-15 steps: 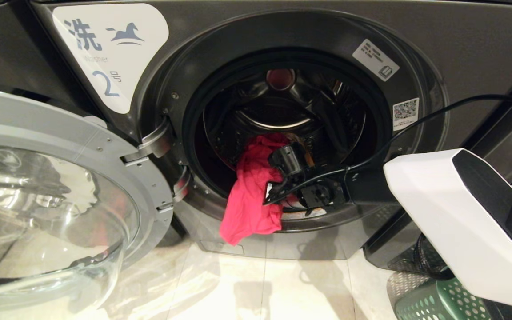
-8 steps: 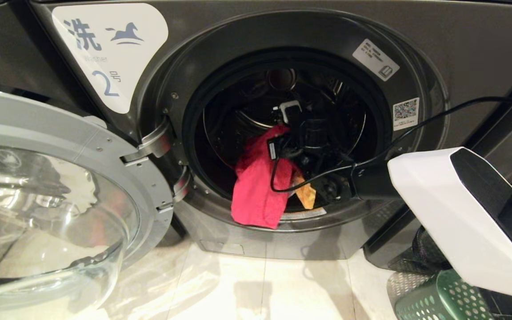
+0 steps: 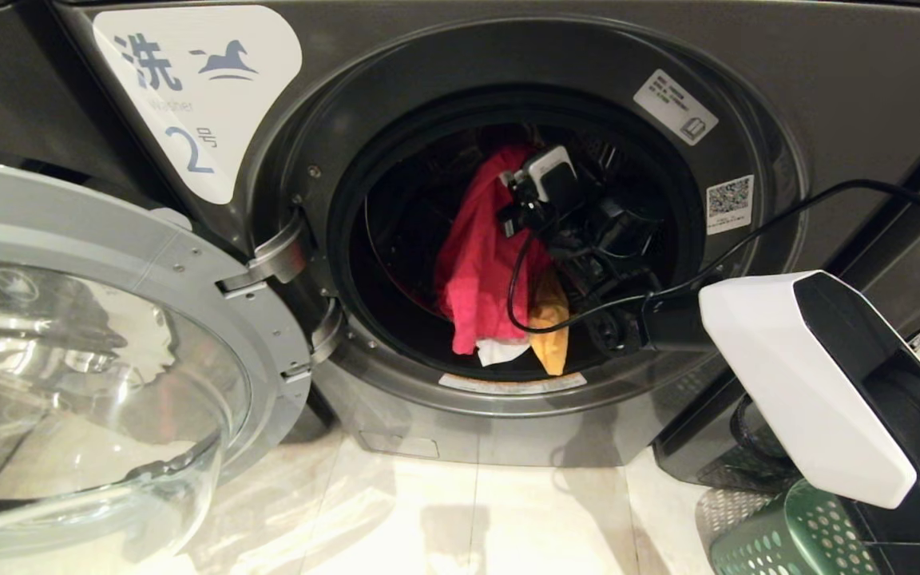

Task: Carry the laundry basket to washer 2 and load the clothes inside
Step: Place the clothes into the washing machine

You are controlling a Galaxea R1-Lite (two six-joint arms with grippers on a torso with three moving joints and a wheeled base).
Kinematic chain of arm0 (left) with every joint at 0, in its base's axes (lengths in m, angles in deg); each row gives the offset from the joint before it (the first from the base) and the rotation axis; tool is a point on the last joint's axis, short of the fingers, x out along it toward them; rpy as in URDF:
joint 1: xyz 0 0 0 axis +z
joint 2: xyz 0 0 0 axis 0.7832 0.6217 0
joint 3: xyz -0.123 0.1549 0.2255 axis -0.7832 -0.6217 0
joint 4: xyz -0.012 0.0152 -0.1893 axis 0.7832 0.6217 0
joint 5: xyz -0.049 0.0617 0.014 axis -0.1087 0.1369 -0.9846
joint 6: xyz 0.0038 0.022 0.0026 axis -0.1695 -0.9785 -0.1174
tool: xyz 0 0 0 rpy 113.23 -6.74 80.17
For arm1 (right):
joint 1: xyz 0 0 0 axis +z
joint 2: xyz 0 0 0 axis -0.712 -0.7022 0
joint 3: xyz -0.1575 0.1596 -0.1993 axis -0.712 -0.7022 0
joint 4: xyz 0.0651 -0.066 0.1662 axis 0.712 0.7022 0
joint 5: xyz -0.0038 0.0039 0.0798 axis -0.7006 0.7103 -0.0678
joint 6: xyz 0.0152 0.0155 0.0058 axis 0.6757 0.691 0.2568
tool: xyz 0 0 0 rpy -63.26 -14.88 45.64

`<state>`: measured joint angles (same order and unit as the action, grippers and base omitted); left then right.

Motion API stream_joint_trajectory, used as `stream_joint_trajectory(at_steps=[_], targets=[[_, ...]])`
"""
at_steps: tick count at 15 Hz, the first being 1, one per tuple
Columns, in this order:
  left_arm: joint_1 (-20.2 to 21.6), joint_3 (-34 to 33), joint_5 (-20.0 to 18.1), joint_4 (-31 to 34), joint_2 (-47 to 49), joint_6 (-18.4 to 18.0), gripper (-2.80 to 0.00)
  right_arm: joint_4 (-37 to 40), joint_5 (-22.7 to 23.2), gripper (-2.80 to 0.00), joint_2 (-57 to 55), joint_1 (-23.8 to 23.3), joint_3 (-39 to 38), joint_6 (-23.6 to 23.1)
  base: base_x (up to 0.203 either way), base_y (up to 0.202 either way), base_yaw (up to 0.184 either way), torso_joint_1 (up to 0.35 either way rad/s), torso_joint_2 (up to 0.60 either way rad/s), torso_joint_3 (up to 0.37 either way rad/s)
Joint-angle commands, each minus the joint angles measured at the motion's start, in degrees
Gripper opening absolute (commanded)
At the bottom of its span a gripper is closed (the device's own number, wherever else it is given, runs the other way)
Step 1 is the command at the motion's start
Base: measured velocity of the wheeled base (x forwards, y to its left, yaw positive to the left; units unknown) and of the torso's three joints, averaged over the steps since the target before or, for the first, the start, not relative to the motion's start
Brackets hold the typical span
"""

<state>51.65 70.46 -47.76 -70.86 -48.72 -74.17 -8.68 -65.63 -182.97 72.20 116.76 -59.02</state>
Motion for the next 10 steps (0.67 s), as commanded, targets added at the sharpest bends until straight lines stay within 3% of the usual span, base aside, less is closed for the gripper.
stream_joint_trajectory(at_steps=[1, 4, 7, 9, 10], targets=[[-0.01, 0.00, 0.01, 0.00, -0.08, 0.02, -2.80, -2.27, 0.38, -2.80, -0.17, -0.08, -0.08, -0.72, 0.000, 0.000, 0.000, 0.000, 0.00, 0.000], [-0.01, 0.00, 0.01, 0.00, -0.02, 0.08, -2.80, -1.57, -0.14, -2.80, -0.43, -0.56, -0.82, -1.10, 0.000, 0.000, 0.000, 0.000, 0.00, 0.000], [-0.01, 0.00, 0.01, 0.00, -0.11, 0.00, -2.80, 6.44, -5.40, -2.80, -0.39, -2.37, -0.70, -1.40, 0.000, 0.000, 0.000, 0.000, 0.00, 0.000], [-0.01, 0.00, 0.01, 0.00, -0.11, -0.01, -2.80, 8.89, -6.19, -2.80, -0.50, -3.89, -0.62, -1.19, 0.000, 0.000, 0.000, 0.000, 0.00, 0.000], [-0.01, 0.00, 0.01, 0.00, -0.10, -0.01, -2.80, 9.09, -6.26, 0.00, -1.19, -4.24, -0.70, -1.19, 0.000, 0.000, 0.000, 0.000, 0.00, 0.000]])
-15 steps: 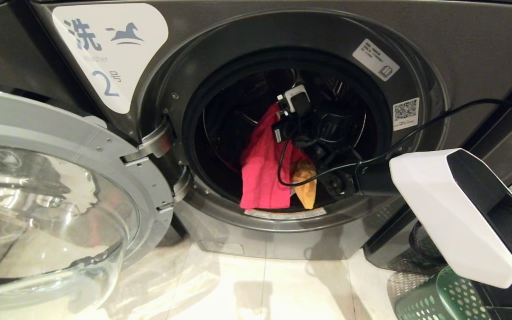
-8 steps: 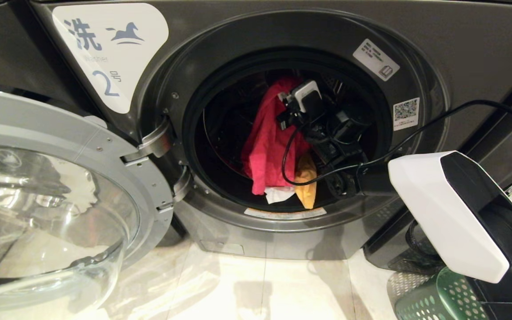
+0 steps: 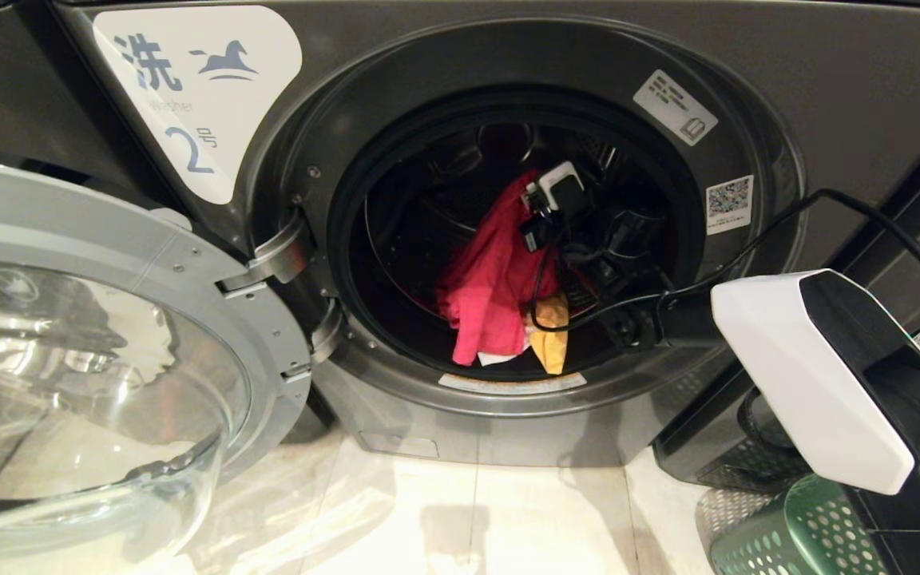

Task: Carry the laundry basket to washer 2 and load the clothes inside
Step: Place the clothes into the washing machine

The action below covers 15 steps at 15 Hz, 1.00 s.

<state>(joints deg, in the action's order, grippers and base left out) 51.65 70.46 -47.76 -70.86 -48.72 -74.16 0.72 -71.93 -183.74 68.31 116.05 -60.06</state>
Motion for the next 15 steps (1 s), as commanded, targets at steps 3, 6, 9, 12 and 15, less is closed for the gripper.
stream_joint_trajectory(at_steps=[3, 6, 9, 12, 15], targets=[[-0.01, 0.00, 0.01, 0.00, -0.05, 0.07, -2.80, -0.42, 0.15, 0.00, -2.10, -0.77, -0.40, -0.23, 0.000, 0.000, 0.000, 0.000, 0.00, 0.000], [-0.01, 0.00, 0.01, 0.00, -0.10, -0.01, -2.80, -0.35, 0.60, 0.00, -1.64, -0.50, -3.00, -0.11, 0.000, 0.000, 0.000, 0.000, 0.00, 0.000], [-0.01, 0.00, 0.01, 0.00, -0.02, 0.07, -2.80, -0.54, 0.64, 0.00, 1.44, 1.74, -12.10, 0.75, 0.000, 0.000, 0.000, 0.000, 0.00, 0.000], [-0.01, 0.00, 0.01, 0.00, -0.02, 0.07, -2.80, -2.99, 0.18, 0.00, 3.70, 4.42, -16.08, 1.08, 0.000, 0.000, 0.000, 0.000, 0.00, 0.000], [-0.01, 0.00, 0.01, 0.00, -0.11, 0.07, -2.80, -2.81, 0.35, 0.00, 5.62, 4.90, -18.06, 1.02, 0.000, 0.000, 0.000, 0.000, 0.00, 0.000]])
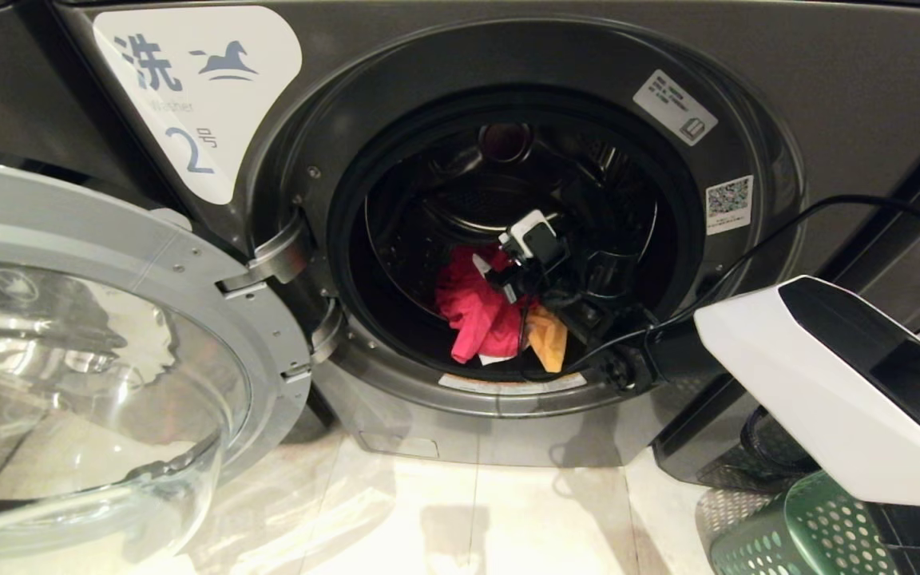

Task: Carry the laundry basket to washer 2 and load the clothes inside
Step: Place the clothes into the washing machine

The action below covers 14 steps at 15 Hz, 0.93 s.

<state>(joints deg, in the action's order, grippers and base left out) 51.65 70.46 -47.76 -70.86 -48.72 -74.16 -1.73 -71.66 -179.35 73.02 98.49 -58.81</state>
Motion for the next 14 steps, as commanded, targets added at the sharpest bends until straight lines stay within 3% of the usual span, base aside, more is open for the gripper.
stream_joint_trajectory(at_steps=[1, 5, 8, 9, 11, 13, 14], targets=[[-0.01, 0.00, 0.01, 0.00, -0.11, 0.03, -2.80, 0.09, 0.13, 0.00, 2.81, 0.34, -3.76, -0.06, 0.000, 0.000, 0.000, 0.000, 0.00, 0.000], [-0.01, 0.00, 0.01, 0.00, -0.02, 0.07, -2.80, 5.76, -0.01, 0.00, 11.17, 1.07, -19.91, 5.08, 0.000, 0.000, 0.000, 0.000, 0.00, 0.000], [-0.01, 0.00, 0.01, 0.00, -0.03, 0.03, -2.80, 19.22, -5.18, 0.00, 14.29, 1.62, -21.42, 12.17, 0.000, 0.000, 0.000, 0.000, 0.00, 0.000], [-0.01, 0.00, 0.01, 0.00, -0.11, 0.06, -2.80, 24.62, -6.45, -2.80, 14.73, 1.76, -20.54, 15.33, 0.000, 0.000, 0.000, 0.000, 0.00, 0.000], [-0.01, 0.00, 0.01, 0.00, -0.11, -0.01, -2.80, 34.06, -9.57, -2.80, 14.96, 2.34, -16.75, 22.75, 0.000, 0.000, 0.000, 0.000, 0.00, 0.000], [-0.01, 0.00, 0.01, 0.00, -0.11, -0.02, -2.80, 39.80, -15.41, -2.80, 13.90, 2.51, -14.34, 24.90, 0.000, 0.000, 0.000, 0.000, 0.00, 0.000], [-0.01, 0.00, 0.01, 0.00, -0.02, 0.07, -2.80, 40.11, -15.89, -2.80, 13.11, 2.52, -13.80, 25.13, 0.000, 0.000, 0.000, 0.000, 0.00, 0.000]])
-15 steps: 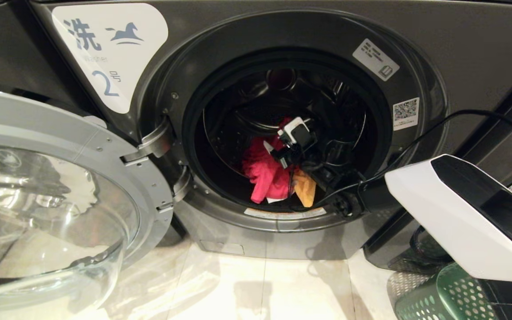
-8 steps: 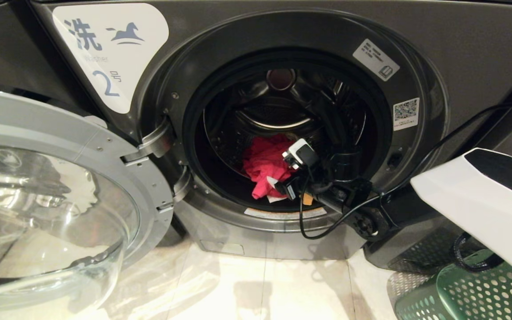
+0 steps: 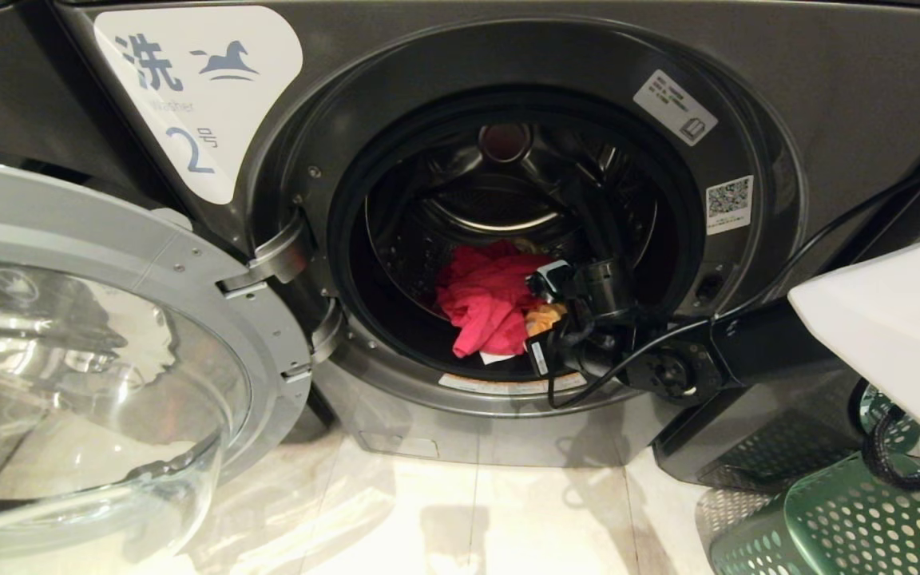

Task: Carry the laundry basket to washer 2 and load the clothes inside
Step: Place the clothes into the washing machine

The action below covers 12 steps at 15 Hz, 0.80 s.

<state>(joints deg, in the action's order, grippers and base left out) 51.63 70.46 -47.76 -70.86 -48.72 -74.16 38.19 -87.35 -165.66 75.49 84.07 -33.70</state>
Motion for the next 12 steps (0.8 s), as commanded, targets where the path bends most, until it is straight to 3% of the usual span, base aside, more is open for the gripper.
stream_joint_trajectory(at_steps=[1, 7, 12], targets=[[0.01, 0.00, 0.01, 0.00, -0.03, 0.07, -2.80, 0.08, -0.40, -2.80, -1.70, 0.05, 1.27, 0.03, 0.000, 0.000, 0.000, 0.000, 0.00, 0.000], [0.01, 0.00, 0.01, 0.00, -0.03, 0.05, -2.80, 3.48, -0.22, -2.80, -8.07, -0.08, 6.06, 0.45, 0.000, 0.000, 0.000, 0.000, 0.00, 0.000], [0.01, 0.00, 0.01, 0.00, -0.09, -0.02, -2.80, 11.24, -1.13, -2.80, -17.28, -1.39, 23.39, -0.01, 0.000, 0.000, 0.000, 0.000, 0.00, 0.000]])
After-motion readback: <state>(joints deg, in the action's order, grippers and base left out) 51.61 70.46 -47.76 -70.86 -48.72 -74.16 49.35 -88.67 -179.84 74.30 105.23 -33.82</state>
